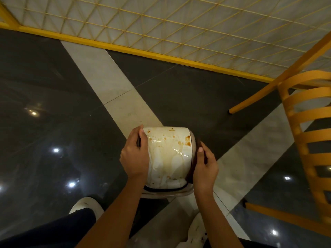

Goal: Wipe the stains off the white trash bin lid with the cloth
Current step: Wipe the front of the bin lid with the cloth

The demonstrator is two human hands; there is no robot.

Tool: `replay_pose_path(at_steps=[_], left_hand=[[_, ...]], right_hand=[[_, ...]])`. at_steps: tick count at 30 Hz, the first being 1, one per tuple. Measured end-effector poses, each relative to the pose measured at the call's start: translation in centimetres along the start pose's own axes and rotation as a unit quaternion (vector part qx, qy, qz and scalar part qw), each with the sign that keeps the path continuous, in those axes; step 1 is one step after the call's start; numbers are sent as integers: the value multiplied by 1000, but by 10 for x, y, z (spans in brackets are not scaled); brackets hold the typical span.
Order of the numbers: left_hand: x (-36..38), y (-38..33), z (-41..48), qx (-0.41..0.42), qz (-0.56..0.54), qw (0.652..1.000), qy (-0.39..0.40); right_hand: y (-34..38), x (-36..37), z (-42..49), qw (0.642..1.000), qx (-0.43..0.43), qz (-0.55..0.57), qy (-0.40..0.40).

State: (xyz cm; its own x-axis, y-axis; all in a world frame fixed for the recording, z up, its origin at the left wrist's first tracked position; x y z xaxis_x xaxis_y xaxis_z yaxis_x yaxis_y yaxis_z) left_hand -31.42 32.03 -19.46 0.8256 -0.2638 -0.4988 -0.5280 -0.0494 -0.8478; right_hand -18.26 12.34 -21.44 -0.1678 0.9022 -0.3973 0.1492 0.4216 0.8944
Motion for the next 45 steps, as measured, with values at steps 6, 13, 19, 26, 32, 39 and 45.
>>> replay_pose_path(at_steps=[6, 13, 19, 26, 32, 39, 45], left_hand=[[1, 1, 0, 4, 0, 1000, 4], [1, 2, 1, -4, -7, 1000, 5], [0, 1, 0, 4, -4, 1000, -2], [0, 2, 0, -1, -7, 1000, -2], [0, 1, 0, 2, 1, 1000, -6], [1, 2, 0, -1, -4, 1000, 0], [0, 2, 0, -5, -6, 1000, 1]], right_hand=[[19, 14, 30, 997, -31, 4, 64], [25, 9, 23, 994, -62, 12, 88], [26, 7, 23, 994, -84, -3, 75], [29, 6, 12, 992, -106, -2, 66], [29, 2, 3, 991, -128, -7, 41], [19, 23, 43, 993, -15, 25, 118], [13, -8, -24, 994, -102, 44, 23]])
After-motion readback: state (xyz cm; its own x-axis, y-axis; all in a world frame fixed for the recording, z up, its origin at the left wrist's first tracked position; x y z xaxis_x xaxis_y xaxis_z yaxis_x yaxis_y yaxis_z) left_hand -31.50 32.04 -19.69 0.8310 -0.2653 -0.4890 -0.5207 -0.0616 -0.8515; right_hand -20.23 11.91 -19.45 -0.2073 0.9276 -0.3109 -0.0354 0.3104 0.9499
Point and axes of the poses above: each hand's wrist, its own z-axis towards the middle knuckle, its own x-axis out of the palm, y = z × x, the point moved 8 cm from there along z, towards the middle knuckle, and after that the axes turned 3 degrees about -x, right-handed, at the moved point
